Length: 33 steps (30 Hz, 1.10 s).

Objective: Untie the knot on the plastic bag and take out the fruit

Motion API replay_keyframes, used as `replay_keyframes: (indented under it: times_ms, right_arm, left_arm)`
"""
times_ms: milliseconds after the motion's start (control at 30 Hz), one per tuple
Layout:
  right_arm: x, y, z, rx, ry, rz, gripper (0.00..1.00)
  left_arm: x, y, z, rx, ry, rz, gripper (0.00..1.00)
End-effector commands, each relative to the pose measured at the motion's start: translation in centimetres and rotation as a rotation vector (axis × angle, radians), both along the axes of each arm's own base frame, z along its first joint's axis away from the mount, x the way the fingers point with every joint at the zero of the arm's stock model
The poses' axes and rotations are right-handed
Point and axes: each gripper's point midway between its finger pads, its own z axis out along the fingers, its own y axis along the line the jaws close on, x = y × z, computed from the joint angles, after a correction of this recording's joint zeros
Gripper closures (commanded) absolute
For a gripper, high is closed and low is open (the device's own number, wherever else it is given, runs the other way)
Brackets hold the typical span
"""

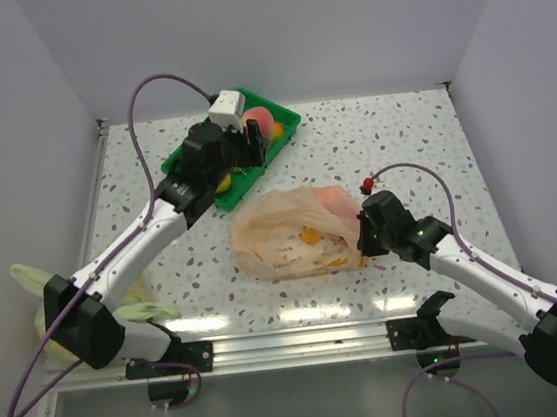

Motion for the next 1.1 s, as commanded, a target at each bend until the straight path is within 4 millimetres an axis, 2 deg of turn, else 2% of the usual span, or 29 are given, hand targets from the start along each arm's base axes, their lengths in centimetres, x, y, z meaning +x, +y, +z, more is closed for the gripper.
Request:
replay_keyframes:
  times_ms: [0, 33, 100, 133, 200, 233, 367, 400, 433, 533, 567, 633, 667, 767, 967, 1000, 1067]
  right_arm:
    - [0.2, -0.1, 1.1, 0.007, -0.028, -0.02, 1.0]
    - [0.2, -0.2, 1.2, 0.005, -0.027, -0.019, 1.0]
    - [0.2, -0.3, 1.6, 0.003, -0.031, -0.016, 1.0]
    - [0.1, -0.2, 1.6, 0.004, -0.028, -0.012, 1.0]
    - [0.0, -0.3, 1.9, 0.003, -0.028, -0.011, 1.0]
    - [0.0, -0.3, 1.9, 0.002, -0.028, -0.008, 1.0]
    - [0.0, -0.1, 2.2, 0.008, -0.025, -0.005, 1.0]
    - [0.0, -0.2, 2.2, 0.006, -0.023, -0.005, 1.0]
    - [0.0, -0.1, 2.1, 0.005, -0.019, -0.002, 1.0]
    - [0.0, -0.1, 2.0, -0.002, -0.013, -0.001, 1.0]
    - [0.0, -0.2, 1.9, -0.004, -0.012, 0.0, 1.0]
    - [0.0, -0.1, 1.8, -0.006, -0.008, 0.002, 1.0]
    - [0.0, -0.2, 1.8, -0.01, -0.01, 0.002, 1.0]
    - [0.2, -0.2, 1.8, -0.018, -0.014, 0.004, 1.0]
    - [1.3, 0.3, 2.9, -0.017, -0.043, 0.014, 1.0]
    - [1.5, 0.2, 3.0, -0.03, -0.05, 0.015, 1.0]
    - [1.9, 0.1, 3.8, -0.043, -0.069, 0.02, 1.0]
  left_arm:
    - [5.1, 2.3, -1.5, 0.036, 0.023, 0.12, 0.81]
    - [7.5, 3.0, -2.7, 0.049, 0.049, 0.157, 0.81]
    - [9.7, 3.6, -4.0, 0.066, 0.077, 0.187, 0.8]
    - [11.7, 4.1, -5.0, 0.077, 0.094, 0.214, 0.79]
    - [13.8, 4.8, -6.3, 0.091, 0.114, 0.248, 0.77]
    - [15.8, 5.2, -7.4, 0.101, 0.129, 0.27, 0.76]
    - [20.0, 6.8, -10.8, 0.131, 0.186, 0.335, 0.71]
    - [20.8, 7.0, -13.3, 0.15, 0.225, 0.339, 0.69]
    - [21.9, 7.2, -12.8, 0.136, 0.22, 0.343, 0.67]
    - [23.9, 7.6, -14.9, 0.134, 0.252, 0.336, 0.55]
    - [24.1, 7.5, -15.3, 0.13, 0.258, 0.324, 0.45]
    - [24.4, 7.1, -15.5, 0.128, 0.254, 0.296, 0.32]
    - [24.3, 7.1, -15.4, 0.129, 0.252, 0.285, 0.22]
    - [23.1, 6.8, -14.6, 0.124, 0.236, 0.248, 0.02]
    - [18.2, 7.4, -11.3, 0.13, 0.211, 0.192, 0.0]
    - [16.6, 7.4, -10.4, 0.132, 0.205, 0.182, 0.0]
    - [14.3, 6.7, -9.7, 0.127, 0.214, 0.14, 0.0]
